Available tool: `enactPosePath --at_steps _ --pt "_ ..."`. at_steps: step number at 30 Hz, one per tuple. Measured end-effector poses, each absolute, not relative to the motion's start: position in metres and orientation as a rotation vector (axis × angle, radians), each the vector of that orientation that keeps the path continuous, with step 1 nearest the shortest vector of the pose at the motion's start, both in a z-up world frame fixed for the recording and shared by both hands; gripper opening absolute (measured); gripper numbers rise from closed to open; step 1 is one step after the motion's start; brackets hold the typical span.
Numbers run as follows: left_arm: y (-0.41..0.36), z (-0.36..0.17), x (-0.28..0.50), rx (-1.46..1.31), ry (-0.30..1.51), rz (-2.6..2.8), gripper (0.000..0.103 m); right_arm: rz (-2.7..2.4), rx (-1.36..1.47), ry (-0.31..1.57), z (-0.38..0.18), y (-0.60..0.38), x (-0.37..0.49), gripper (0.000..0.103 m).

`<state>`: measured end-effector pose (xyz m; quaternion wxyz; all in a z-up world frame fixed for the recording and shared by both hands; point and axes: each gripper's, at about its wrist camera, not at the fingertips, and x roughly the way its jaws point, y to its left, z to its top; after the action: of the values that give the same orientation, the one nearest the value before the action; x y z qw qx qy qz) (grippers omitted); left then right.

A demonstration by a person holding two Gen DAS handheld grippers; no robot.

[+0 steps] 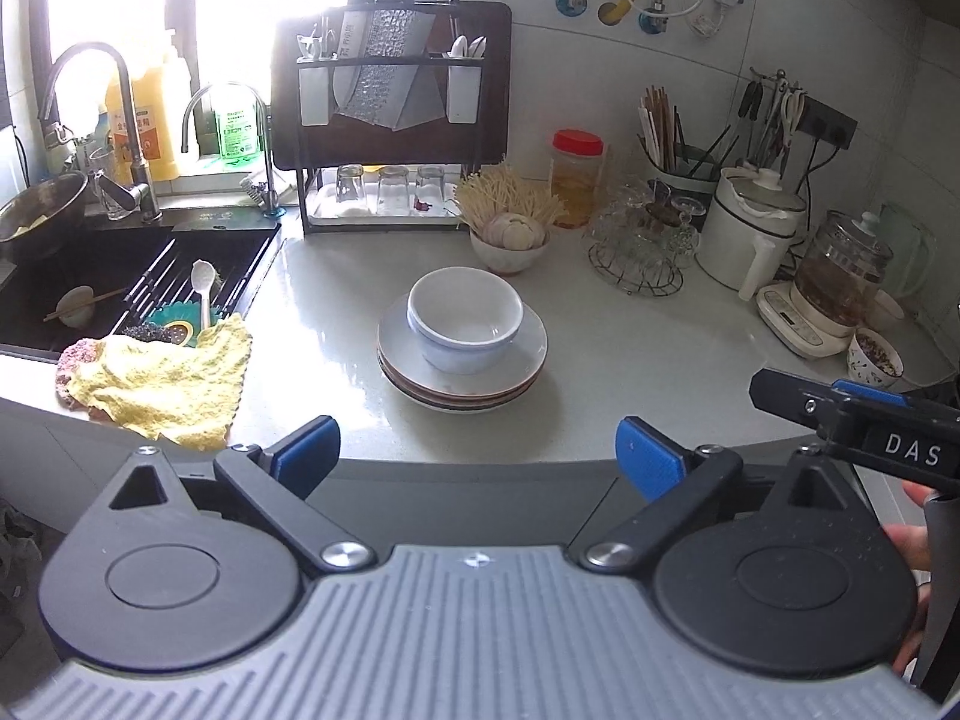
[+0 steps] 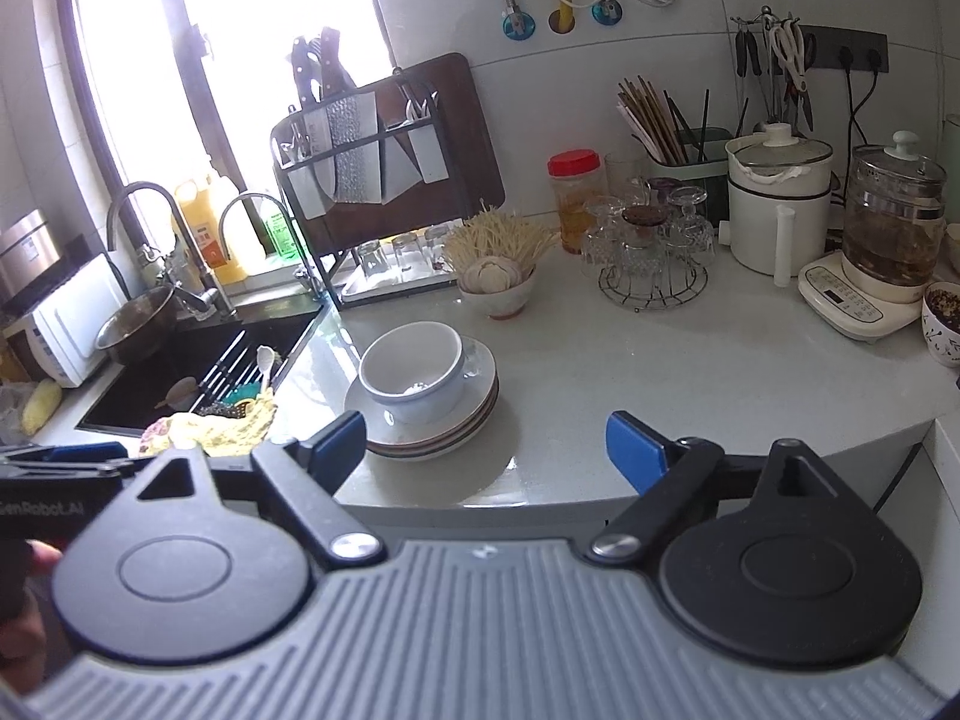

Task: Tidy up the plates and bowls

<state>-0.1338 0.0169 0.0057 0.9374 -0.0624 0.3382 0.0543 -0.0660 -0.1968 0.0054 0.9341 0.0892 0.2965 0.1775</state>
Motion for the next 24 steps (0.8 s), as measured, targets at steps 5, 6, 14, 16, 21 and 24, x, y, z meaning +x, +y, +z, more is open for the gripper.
enactPosePath --at_steps 5,6,14,16,21,24 --pt "0.019 0.005 -0.129 -0.133 0.703 0.125 0.1 0.364 0.187 0.574 0.008 -0.198 -0.064 0.088" --pt "0.019 0.005 -0.128 -0.133 0.708 0.125 0.1 0.364 0.191 0.576 0.008 -0.198 -0.063 0.088" --pt "0.022 0.003 -0.121 -0.129 0.711 0.128 0.1 0.384 0.187 0.604 0.002 -0.191 -0.058 0.089" --pt "0.023 0.002 -0.119 -0.128 0.71 0.122 0.1 0.388 0.189 0.61 0.002 -0.191 -0.058 0.089" --pt "0.027 0.002 -0.115 -0.144 0.705 0.121 0.1 0.39 0.176 0.618 0.001 -0.189 -0.056 0.089" --pt "0.026 0.0 -0.115 -0.134 0.71 0.128 0.1 0.391 0.174 0.624 0.0 -0.187 -0.053 0.089"
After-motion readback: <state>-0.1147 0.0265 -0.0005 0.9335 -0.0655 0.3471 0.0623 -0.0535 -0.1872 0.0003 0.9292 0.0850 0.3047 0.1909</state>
